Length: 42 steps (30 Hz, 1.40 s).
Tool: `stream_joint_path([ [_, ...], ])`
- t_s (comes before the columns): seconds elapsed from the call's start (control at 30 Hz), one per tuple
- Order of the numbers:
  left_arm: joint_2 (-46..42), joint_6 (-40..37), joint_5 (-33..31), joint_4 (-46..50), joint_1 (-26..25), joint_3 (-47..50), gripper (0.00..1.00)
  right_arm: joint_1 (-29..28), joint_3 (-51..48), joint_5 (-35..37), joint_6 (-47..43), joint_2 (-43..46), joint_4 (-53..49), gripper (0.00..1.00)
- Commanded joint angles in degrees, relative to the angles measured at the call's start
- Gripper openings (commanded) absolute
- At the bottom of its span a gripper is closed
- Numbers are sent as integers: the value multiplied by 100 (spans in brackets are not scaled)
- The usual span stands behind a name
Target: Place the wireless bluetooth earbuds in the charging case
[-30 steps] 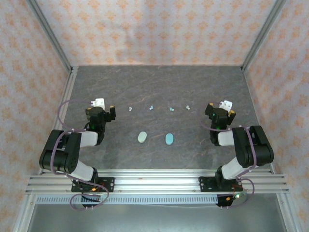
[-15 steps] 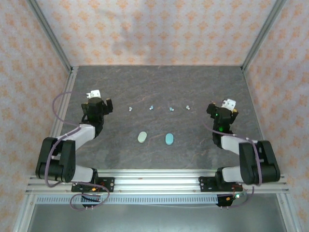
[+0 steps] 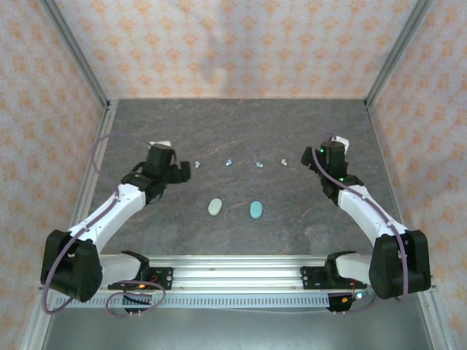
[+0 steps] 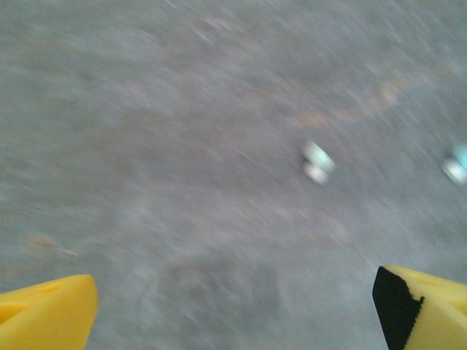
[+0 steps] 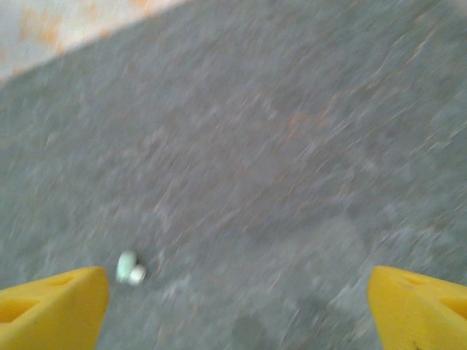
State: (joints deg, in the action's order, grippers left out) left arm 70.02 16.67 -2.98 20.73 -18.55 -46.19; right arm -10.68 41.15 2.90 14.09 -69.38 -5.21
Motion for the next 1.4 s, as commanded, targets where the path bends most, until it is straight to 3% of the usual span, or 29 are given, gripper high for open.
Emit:
stream_joint_path([
  [0.0,133,321,55,824,-750,-147,95,-351,43,-149,360,-45,-592,91],
  [0.17,496,363,-657,790,-1936,-254,95,-878,217,-419,740,-272,-829,91],
  [0.27,751,315,-678,545,-2255,-206,95,-1186,370,-590,775,-378,-1034,90],
  [0.47,1584,-184,319,849,-2284,-648,92,-1333,362,-790,941,-436,-1179,89],
  [0.67,1937,-122,439,834,-2342,-660,89,-1344,297,-842,1064,-576,-1105,89],
  [1.2,2537,-208,694,569,-2347,-478,56,-1349,659,-1336,1228,-961,-1007,89],
  [1.37,2479,-254,786,414,-2370,-329,38,-1352,936,-1488,1235,-1126,-1176,89],
])
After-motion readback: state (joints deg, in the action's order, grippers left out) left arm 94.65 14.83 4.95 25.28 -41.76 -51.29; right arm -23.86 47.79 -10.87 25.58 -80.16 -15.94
